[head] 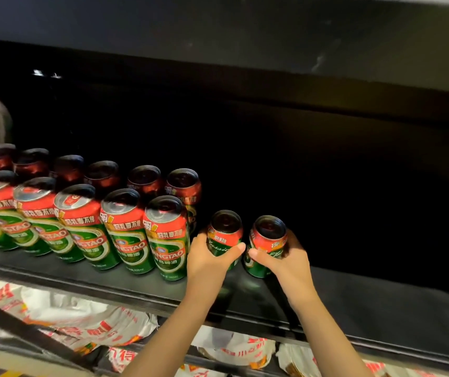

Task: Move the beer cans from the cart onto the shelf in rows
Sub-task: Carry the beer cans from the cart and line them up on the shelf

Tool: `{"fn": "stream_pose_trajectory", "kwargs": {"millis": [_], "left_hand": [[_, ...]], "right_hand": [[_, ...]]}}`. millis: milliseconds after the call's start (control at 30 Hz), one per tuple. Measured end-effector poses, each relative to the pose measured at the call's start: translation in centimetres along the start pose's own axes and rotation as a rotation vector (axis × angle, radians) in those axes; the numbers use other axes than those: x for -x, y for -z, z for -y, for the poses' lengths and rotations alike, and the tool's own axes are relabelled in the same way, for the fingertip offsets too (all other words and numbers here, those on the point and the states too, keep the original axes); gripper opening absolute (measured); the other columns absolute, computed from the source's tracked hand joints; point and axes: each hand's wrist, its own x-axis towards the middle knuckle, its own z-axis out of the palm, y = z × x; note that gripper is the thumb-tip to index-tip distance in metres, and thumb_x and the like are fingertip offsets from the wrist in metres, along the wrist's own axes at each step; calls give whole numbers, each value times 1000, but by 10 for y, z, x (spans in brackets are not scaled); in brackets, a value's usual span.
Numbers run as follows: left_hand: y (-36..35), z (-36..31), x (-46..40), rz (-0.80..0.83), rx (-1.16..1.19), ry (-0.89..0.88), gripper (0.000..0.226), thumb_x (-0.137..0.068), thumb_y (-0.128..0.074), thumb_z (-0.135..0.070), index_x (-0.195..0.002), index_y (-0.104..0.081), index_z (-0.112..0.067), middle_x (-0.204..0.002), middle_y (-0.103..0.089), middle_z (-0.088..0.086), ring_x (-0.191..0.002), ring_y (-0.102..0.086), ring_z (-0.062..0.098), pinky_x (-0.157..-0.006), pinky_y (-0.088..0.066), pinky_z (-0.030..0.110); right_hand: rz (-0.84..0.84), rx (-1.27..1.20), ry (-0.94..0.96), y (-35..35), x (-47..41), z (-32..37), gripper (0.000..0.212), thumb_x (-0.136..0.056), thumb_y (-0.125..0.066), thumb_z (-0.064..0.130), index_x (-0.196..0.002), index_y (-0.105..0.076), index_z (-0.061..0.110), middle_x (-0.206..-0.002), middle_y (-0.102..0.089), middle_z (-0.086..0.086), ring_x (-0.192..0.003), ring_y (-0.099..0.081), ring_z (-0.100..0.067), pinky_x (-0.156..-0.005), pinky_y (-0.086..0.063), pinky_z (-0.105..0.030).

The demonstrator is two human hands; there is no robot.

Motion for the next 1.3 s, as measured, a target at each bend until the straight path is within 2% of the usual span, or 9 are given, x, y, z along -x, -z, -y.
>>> {"fn": "stream_pose_trajectory", "kwargs": {"millis": [167,333,433,600,733,867,967,1133,1300], "left_hand": [[-3,5,3,-18,-19,-56,42,-68,-81,-36,-97,-56,-20,-98,-62,0,-92,-60,13,-83,-50,31],[-2,13,9,84,3,-125,45,-77,-74,-31,-113,-48,-30,-109,-59,-14,-101,-56,-5,-83,-43,10],[2,23,9,143,-52,-160,51,-81,-71,-26,-122,-41,-28,-114,-58,-12,-106,-56,0,-89,-46,19],[5,29,7,139,-69,-130,42,-78,-62,-22,-115,-44,-30,-107,-60,-6,-101,-58,7,-90,-50,36],[4,30,8,152,-67,-156,39,-83,-65,-17,-114,-45,-30,-107,-60,-7,-100,-58,6,-89,-50,35],[5,31,8,134,-58,-205,46,-81,-69,-34,-120,-45,-28,-111,-59,-10,-105,-57,4,-91,-47,29],[3,39,3,119,-30,-181,58,-75,-73,-43,-123,-45,-24,-113,-60,-7,-108,-58,7,-94,-48,34],[0,43,-4,108,-40,-176,59,-74,-76,-34,-124,-45,-23,-114,-59,-8,-109,-56,6,-96,-47,34],[1,39,1,101,-75,-203,53,-79,-71,-27,-124,-44,-21,-110,-55,-8,-106,-54,8,-94,-46,31]], "right_hand": [[26,20,15,0,-2,-10,67,-65,-84,12,-123,-52,19,-112,-65,3,-100,-64,-6,-81,-52,-16],[20,25,3,-2,5,-21,78,-63,-86,28,-130,-46,21,-119,-62,6,-108,-61,-5,-88,-50,-17],[-1,49,-27,-6,10,-29,79,-60,-88,22,-126,-43,23,-118,-57,14,-107,-57,2,-83,-47,-8],[-48,97,-26,-7,7,-37,89,-58,-90,21,-131,-37,27,-128,-53,5,-114,-55,-3,-87,-49,-15],[-76,85,-29,-10,10,-29,84,-63,-87,13,-124,-35,35,-121,-54,15,-102,-56,12,-76,-46,-5],[-100,77,-30,-9,14,-27,75,-66,-85,11,-118,-38,38,-117,-53,21,-100,-53,20,-77,-44,-3],[-80,83,-31,-8,15,-29,66,-69,-83,14,-112,-42,41,-117,-55,21,-103,-54,18,-79,-44,-4],[-85,96,-27,-11,16,-27,67,-68,-84,18,-114,-42,42,-116,-54,25,-105,-54,13,-77,-44,-3],[-137,163,-38,-14,15,-26,68,-61,-88,26,-109,-44,44,-112,-58,23,-102,-57,7,-80,-47,-15]]}}
